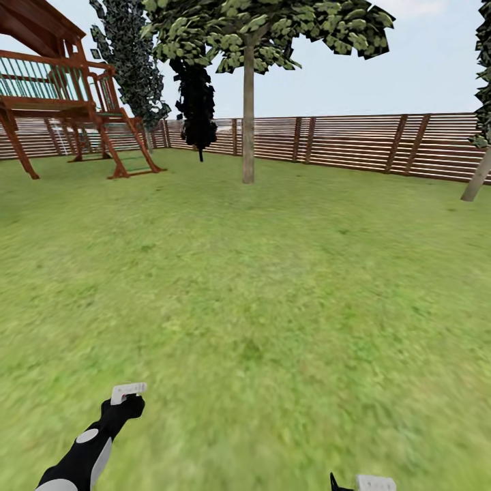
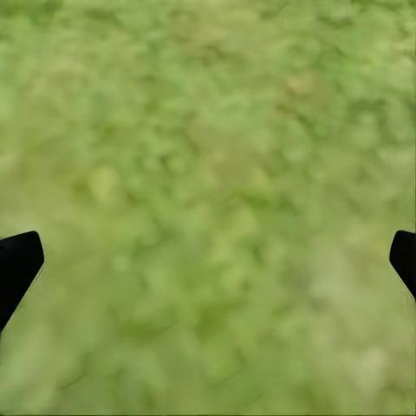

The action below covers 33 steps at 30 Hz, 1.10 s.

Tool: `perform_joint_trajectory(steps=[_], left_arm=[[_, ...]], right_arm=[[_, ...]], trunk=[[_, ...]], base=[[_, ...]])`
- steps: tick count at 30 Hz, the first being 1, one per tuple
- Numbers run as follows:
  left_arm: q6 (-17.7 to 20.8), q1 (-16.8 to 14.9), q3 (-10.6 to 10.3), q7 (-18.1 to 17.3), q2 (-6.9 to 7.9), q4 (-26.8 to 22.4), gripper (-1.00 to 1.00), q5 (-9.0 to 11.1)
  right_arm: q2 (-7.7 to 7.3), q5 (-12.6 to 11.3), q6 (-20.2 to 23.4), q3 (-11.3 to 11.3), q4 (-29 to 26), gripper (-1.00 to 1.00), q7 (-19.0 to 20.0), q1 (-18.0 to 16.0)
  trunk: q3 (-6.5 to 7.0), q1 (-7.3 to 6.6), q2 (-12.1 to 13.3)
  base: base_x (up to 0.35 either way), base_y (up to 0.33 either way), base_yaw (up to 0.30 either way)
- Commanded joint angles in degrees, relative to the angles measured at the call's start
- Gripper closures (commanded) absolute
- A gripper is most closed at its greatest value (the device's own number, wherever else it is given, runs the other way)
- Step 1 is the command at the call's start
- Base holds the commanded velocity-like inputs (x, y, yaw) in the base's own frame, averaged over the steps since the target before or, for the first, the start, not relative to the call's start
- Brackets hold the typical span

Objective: In the garden, pick up the pesticide atomizer on the floor and spray pesticide onto both trees until each tree trunk is fully covered.

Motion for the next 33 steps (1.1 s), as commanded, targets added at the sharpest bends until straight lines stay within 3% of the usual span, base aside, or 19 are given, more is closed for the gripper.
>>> perform_joint_trajectory(steps=[1, 33], left_arm=[[0.0, 0.0, 0.0, 0.0, 0.0, 0.0, 1.0, 0.0], [0.0, 0.0, 0.0, 0.0, 0.0, -0.3, 1.0, 0.0]], right_arm=[[0.0, 0.0, 0.0, 0.0, 0.0, -1.0, 0.0, 0.0], [0.0, 0.0, 0.0, 0.0, 0.0, -1.0, 0.0, 0.0]], trunk=[[0.0, 0.0, 0.0], [0.0, 0.0, 0.0]], base=[[0.338, 0.0, 0.0], [0.338, 0.0, 0.0]])
